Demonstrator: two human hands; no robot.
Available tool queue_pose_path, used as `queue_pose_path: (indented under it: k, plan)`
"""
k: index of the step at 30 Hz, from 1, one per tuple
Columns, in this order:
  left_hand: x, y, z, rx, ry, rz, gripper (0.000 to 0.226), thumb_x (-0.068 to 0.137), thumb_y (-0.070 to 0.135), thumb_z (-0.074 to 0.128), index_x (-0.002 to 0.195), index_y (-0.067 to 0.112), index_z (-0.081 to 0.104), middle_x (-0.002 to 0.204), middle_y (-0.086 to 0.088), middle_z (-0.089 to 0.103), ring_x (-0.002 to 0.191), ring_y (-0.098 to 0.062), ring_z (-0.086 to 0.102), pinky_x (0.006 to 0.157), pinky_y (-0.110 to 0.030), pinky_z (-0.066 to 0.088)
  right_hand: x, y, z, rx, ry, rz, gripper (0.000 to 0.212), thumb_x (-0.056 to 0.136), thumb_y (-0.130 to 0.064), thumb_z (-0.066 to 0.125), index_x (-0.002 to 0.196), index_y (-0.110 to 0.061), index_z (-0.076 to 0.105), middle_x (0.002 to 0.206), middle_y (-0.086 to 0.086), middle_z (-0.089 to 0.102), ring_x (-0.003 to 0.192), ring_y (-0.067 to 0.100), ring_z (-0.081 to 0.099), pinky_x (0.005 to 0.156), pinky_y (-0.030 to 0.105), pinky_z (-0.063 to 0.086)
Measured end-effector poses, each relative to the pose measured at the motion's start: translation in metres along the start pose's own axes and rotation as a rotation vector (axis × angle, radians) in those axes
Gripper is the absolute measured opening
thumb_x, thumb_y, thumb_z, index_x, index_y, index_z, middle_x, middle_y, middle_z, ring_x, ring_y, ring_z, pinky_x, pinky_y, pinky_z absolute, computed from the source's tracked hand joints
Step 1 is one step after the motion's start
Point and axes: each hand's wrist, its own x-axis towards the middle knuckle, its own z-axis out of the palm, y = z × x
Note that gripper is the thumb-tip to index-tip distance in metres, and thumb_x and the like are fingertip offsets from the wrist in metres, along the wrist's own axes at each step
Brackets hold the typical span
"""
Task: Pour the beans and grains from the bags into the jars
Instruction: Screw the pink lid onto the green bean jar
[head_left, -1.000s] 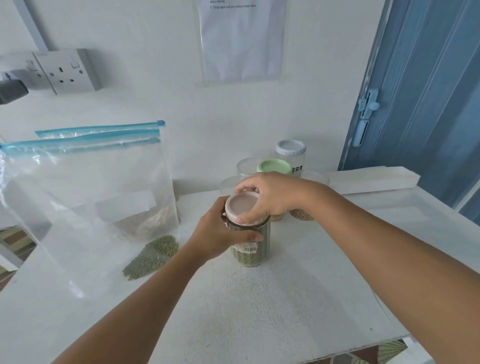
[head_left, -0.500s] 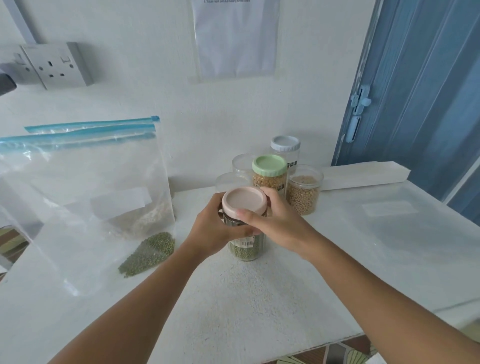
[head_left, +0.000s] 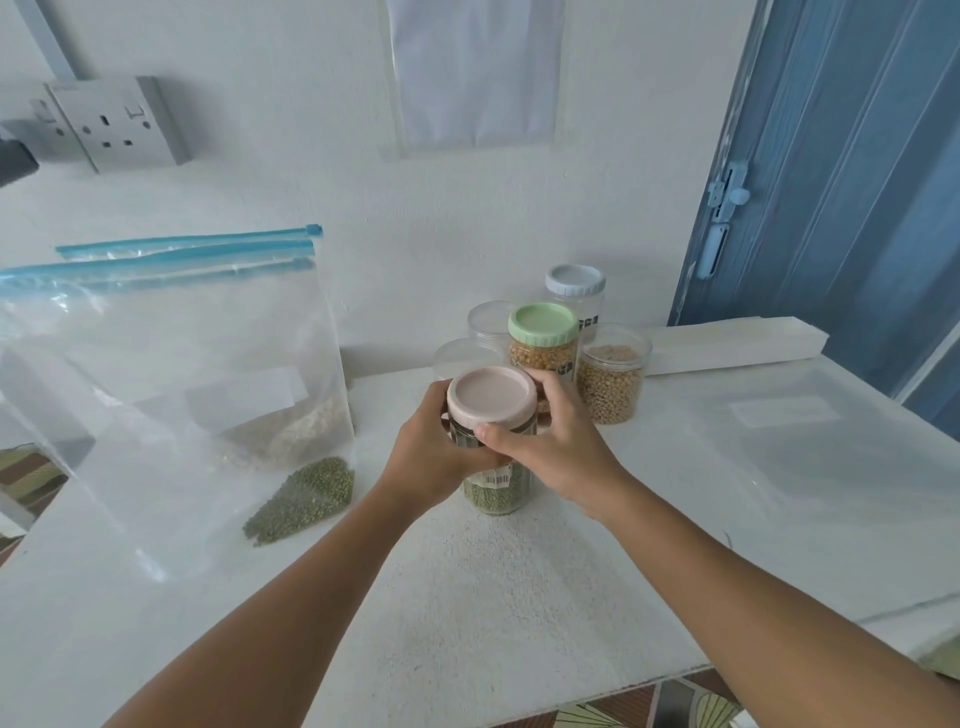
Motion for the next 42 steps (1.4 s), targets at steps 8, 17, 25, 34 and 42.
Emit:
queue_pose_path:
  k: [8, 17, 25, 34, 42]
  plan:
    - [-0.002, 0.005, -0.012, 0.035, 0.057, -0.021, 0.088, 0.057, 0.034, 0.103, 0.131, 0.033, 0.057, 0.114, 0.020, 0.069, 0.097, 0.010, 0.062, 0.079, -0.012, 0.051, 0.011, -0.007, -0.002, 0.048, -0.152, 0.013, 0.077, 0.074, -0.057, 0.087, 0.139, -0.048, 0.047, 0.141, -0.018, 0.048, 0.128, 0.000, 0.048, 0.105, 0.027, 0.045]
    - [0.002, -0.010, -0.061, 0.048, 0.316, -0.179, 0.081, 0.057, 0.038, 0.102, 0.120, 0.030, 0.052, 0.111, 0.013, 0.066, 0.099, -0.001, 0.061, 0.073, -0.025, 0.052, 0.074, -0.022, 0.022, -0.393, -0.149, -0.175, 0.058, 0.102, -0.045, 0.059, 0.153, -0.021, 0.046, 0.148, 0.006, 0.046, 0.141, 0.022, 0.041, 0.115, 0.037, 0.034]
    - [0.012, -0.021, -0.063, 0.067, 0.354, -0.210, 0.082, 0.063, 0.040, 0.099, 0.123, 0.038, 0.043, 0.112, 0.016, 0.062, 0.105, -0.010, 0.061, 0.080, -0.029, 0.052, 0.104, -0.015, 0.040, -1.081, -0.282, -0.331, 0.065, 0.101, -0.040, 0.062, 0.155, -0.015, 0.037, 0.156, 0.012, 0.042, 0.140, 0.033, 0.044, 0.108, 0.047, 0.046]
    - [0.056, -0.028, -0.054, 0.082, 0.416, -0.255, 0.089, 0.063, 0.044, 0.098, 0.131, 0.029, 0.042, 0.122, 0.006, 0.060, 0.116, -0.024, 0.060, 0.096, -0.051, 0.057, 0.066, -0.013, 0.028, -0.992, -0.262, -0.416, 0.048, 0.102, -0.033, 0.061, 0.146, -0.019, 0.049, 0.144, 0.007, 0.055, 0.130, 0.029, 0.052, 0.103, 0.044, 0.049]
    - [0.113, -0.018, -0.046, 0.067, 0.400, -0.313, 0.083, 0.072, 0.036, 0.095, 0.132, 0.020, 0.041, 0.119, 0.002, 0.055, 0.108, -0.022, 0.052, 0.081, -0.035, 0.046, 0.044, -0.011, 0.011, -0.876, -0.272, -0.375, 0.056, 0.105, -0.030, 0.055, 0.158, -0.031, 0.036, 0.165, -0.003, 0.035, 0.150, 0.022, 0.033, 0.113, 0.041, 0.043]
